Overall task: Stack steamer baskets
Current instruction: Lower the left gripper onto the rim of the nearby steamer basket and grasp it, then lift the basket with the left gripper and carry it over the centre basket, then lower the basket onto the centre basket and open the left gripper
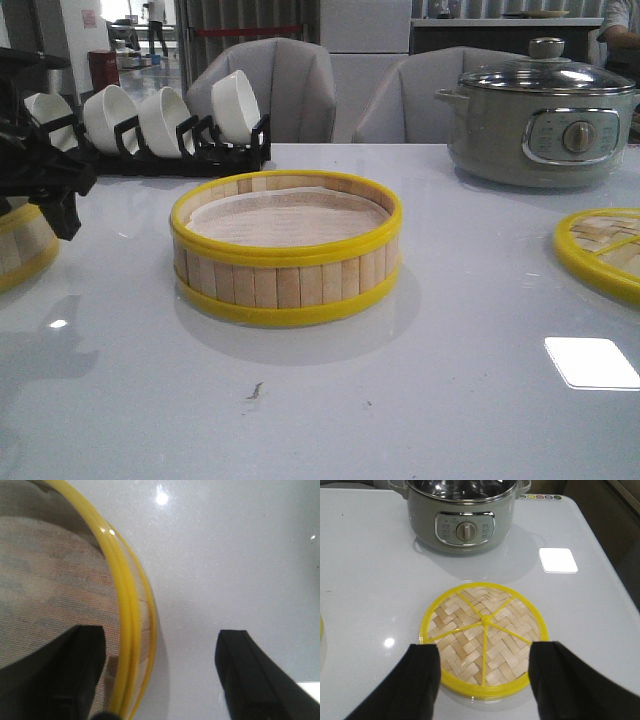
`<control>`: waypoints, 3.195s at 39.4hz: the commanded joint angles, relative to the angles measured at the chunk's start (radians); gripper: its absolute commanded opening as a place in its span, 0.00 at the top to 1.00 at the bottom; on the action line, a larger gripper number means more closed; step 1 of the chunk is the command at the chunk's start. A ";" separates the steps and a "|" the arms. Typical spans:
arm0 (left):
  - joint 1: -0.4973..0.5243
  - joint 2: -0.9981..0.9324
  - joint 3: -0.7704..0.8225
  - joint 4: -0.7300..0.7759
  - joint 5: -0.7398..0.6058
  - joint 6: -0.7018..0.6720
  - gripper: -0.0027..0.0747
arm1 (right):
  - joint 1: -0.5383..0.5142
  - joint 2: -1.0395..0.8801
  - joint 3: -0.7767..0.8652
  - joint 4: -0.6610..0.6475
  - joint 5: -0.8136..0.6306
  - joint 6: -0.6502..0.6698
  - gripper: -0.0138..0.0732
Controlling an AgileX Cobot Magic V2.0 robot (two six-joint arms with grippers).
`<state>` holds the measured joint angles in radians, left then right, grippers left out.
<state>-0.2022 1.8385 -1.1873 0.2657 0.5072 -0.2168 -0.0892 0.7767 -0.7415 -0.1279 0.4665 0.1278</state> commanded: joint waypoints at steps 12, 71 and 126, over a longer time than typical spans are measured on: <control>-0.001 -0.039 -0.039 0.054 -0.039 -0.013 0.83 | -0.002 -0.003 -0.039 -0.005 -0.082 0.003 0.27; -0.653 0.045 -0.492 0.016 0.126 0.018 0.85 | -0.002 0.020 -0.039 0.022 -0.084 0.003 0.27; -0.663 0.057 -0.516 0.003 0.146 0.018 0.48 | -0.002 0.020 -0.039 0.022 -0.064 0.003 0.27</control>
<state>-0.8556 1.9513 -1.6552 0.2556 0.6995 -0.1991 -0.0892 0.8001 -0.7422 -0.0947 0.4748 0.1301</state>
